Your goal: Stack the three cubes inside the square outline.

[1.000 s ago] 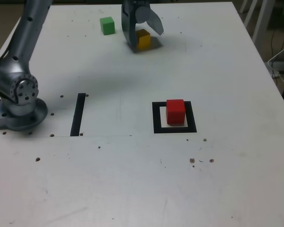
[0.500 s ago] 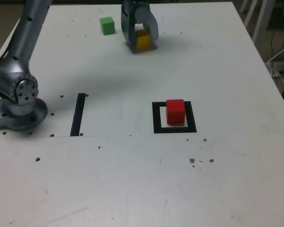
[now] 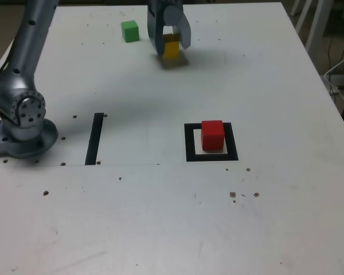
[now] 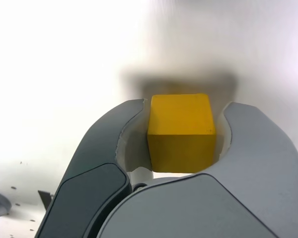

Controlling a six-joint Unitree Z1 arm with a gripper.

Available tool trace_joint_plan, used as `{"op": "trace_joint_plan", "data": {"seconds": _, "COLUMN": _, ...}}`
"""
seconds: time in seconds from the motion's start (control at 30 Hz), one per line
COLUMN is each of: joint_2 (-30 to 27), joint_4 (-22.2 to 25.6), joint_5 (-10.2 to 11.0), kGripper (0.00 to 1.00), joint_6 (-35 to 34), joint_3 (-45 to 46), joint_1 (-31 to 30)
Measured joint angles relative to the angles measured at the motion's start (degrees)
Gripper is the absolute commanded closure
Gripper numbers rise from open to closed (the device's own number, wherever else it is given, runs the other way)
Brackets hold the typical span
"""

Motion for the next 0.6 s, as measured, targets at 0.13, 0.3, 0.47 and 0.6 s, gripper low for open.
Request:
{"op": "trace_joint_plan", "data": {"seconds": 0.13, "joint_2": -1.71, "joint_4": -0.01, "joint_5": 0.00, "kGripper": 0.69, "joint_6": -0.02, "joint_3": 2.38, "joint_1": -1.18}}
{"op": "trace_joint_plan", "data": {"seconds": 0.3, "joint_2": -5.35, "joint_4": -0.42, "joint_5": 0.00, "kGripper": 0.69, "joint_6": -0.64, "joint_3": 5.81, "joint_1": -3.57}}
{"op": "trace_joint_plan", "data": {"seconds": 0.47, "joint_2": -9.81, "joint_4": -0.63, "joint_5": 0.09, "kGripper": 0.69, "joint_6": -1.95, "joint_3": 9.86, "joint_1": -7.08}}
{"op": "trace_joint_plan", "data": {"seconds": 0.6, "joint_2": -12.80, "joint_4": -0.65, "joint_5": 0.21, "kGripper": 0.69, "joint_6": -3.88, "joint_3": 13.11, "joint_1": -11.00}}
